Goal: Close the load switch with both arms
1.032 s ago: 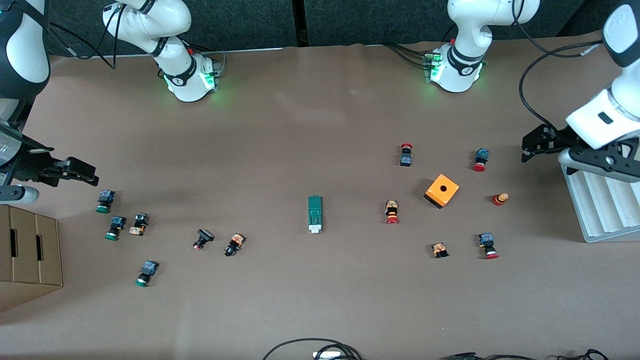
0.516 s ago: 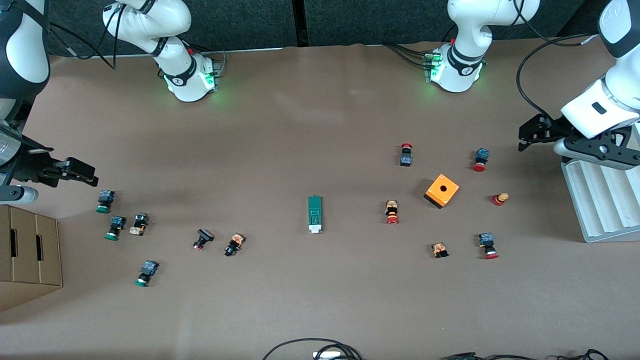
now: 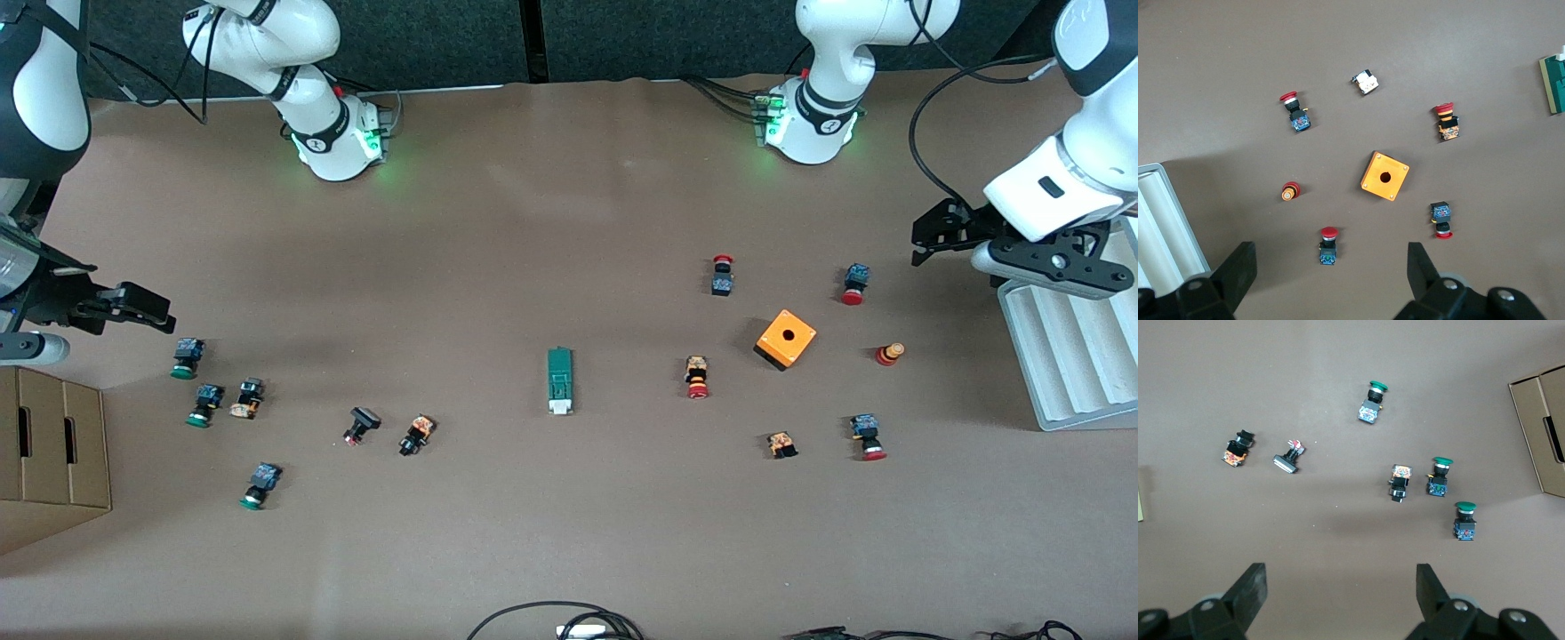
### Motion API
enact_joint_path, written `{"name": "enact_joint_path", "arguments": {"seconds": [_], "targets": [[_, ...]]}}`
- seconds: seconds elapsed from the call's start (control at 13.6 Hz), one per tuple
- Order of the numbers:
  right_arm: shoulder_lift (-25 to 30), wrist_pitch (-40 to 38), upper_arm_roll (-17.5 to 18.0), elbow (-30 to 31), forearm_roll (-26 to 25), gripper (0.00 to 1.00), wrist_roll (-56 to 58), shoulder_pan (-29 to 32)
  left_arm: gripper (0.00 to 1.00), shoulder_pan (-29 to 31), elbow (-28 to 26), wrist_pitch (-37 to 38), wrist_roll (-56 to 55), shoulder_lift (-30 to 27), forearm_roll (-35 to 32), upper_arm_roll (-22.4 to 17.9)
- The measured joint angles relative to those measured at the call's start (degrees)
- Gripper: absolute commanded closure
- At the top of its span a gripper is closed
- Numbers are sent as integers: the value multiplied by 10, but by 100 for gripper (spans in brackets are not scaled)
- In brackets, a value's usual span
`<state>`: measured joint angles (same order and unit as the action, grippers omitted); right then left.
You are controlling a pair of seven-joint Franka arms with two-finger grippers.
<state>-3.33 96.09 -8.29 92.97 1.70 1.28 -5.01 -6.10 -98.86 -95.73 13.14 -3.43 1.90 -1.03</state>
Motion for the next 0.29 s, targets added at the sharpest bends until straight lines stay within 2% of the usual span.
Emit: {"name": "enact_joint_path", "arguments": {"seconds": [0.29], "targets": [[0,2,0,-2,0,0,0,0,0,0,29,15,-2,24,0,0]]}}
